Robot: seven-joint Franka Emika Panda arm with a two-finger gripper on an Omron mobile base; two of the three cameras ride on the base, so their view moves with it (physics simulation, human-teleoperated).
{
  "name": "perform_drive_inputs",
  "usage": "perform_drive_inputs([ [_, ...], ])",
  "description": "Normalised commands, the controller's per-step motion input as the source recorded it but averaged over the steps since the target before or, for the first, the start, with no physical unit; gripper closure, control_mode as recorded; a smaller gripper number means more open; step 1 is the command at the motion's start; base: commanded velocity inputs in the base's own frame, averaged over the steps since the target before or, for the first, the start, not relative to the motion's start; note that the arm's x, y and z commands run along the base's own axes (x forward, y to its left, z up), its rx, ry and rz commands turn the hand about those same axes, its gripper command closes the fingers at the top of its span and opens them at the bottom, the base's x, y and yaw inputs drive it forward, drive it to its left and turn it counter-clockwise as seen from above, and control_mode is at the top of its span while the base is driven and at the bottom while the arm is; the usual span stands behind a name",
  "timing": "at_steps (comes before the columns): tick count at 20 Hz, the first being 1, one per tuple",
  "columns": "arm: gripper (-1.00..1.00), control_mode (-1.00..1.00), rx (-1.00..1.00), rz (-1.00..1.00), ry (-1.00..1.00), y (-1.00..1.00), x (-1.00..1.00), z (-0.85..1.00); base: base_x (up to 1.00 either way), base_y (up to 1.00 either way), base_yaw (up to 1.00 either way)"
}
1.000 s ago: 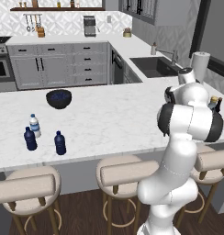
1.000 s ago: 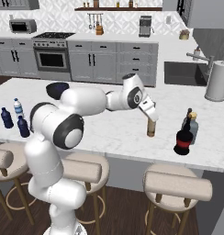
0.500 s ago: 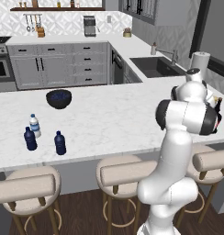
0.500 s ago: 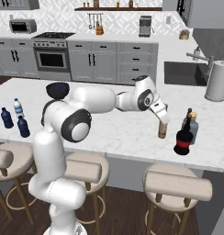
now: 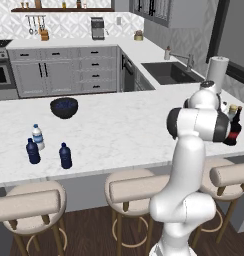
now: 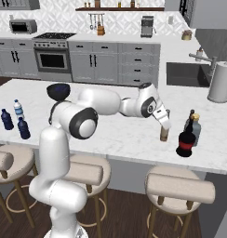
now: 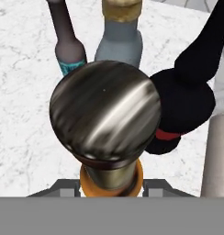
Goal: Move the plastic bottles in the middle to the plastics group, and the glass bottles in the middle to the glass group.
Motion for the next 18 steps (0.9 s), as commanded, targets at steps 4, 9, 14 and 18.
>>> perform_drive_inputs([
  [4, 1.00, -1.00, 0.00, -0.04, -0.08, -0.04, 0.07, -0.32, 0.00, 0.00, 0.00],
  [9, 1.00, -1.00, 0.00, -0.05, -0.08, -0.07, 0.02, -0.15, 0.00, 0.00, 0.00],
  [14, 1.00, -1.00, -0.02, -0.06, -0.01, -0.03, 0.00, -0.03, 0.00, 0.00, 0.00],
  [18, 1.00, -1.00, -0.02, -0.12, 0.00, 0.00, 0.00, 0.00, 0.00, 0.00, 0.00],
])
